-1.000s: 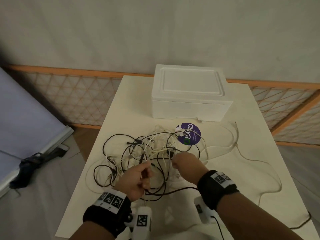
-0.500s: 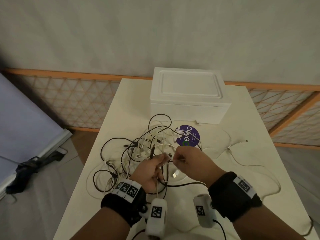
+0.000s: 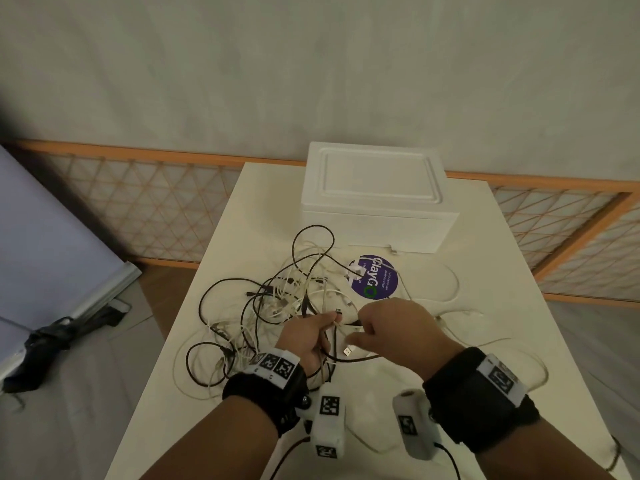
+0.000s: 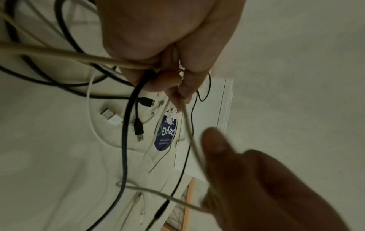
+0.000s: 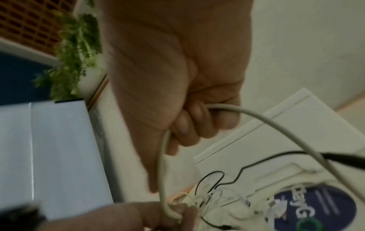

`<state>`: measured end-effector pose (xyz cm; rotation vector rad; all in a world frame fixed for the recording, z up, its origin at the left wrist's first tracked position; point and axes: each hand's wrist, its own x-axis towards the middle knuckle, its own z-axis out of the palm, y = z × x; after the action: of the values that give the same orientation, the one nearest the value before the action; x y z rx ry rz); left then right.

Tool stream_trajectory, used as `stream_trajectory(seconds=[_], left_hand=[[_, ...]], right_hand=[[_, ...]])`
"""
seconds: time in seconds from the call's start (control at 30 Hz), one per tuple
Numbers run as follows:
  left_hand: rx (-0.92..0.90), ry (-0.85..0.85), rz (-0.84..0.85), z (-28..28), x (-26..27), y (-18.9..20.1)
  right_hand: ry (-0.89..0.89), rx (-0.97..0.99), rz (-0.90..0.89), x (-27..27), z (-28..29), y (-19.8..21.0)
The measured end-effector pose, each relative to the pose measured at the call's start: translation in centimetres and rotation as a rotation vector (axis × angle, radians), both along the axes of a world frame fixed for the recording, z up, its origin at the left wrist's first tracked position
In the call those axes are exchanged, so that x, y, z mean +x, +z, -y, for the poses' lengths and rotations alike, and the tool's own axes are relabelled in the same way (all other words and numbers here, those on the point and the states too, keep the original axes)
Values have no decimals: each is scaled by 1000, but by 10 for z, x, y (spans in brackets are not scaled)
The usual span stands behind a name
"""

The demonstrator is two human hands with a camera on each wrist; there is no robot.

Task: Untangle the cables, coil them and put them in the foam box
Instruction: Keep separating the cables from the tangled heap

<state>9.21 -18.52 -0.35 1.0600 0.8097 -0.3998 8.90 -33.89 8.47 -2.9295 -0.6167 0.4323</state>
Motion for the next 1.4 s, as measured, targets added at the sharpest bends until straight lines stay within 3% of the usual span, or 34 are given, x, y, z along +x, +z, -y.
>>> stream_trajectory(seconds=[0.13, 0.37, 0.47, 0.53, 0.73, 0.9, 1.0, 1.1, 1.3, 1.4], left_hand=[[52, 20, 41, 6, -1, -2], [125, 49, 75, -1, -3, -7], [161, 31, 67, 2, -6, -13], [165, 28, 67, 4, -4, -15], [103, 54, -16, -5, 4, -22], [57, 130, -109, -36, 25, -34], [124, 174, -107, -49, 29, -35], [165, 87, -58, -39, 20, -34], [234, -143, -21, -9, 0, -23], [388, -273, -1, -16, -1, -27]], right_hand=[[-38, -52, -6, 3, -15, -21], [-196, 239, -354, 17, -37, -33], [-267, 277, -417, 21, -36, -34], [-229, 322, -374, 17, -35, -40], [-91, 197, -217, 4, -33, -37], [214, 236, -345, -24, -1, -29], [228, 164, -362, -20, 31, -27], [176, 125, -319, -5, 51, -27], [121, 382, -176, 1, 23, -22], [165, 455, -181, -1, 19, -19]])
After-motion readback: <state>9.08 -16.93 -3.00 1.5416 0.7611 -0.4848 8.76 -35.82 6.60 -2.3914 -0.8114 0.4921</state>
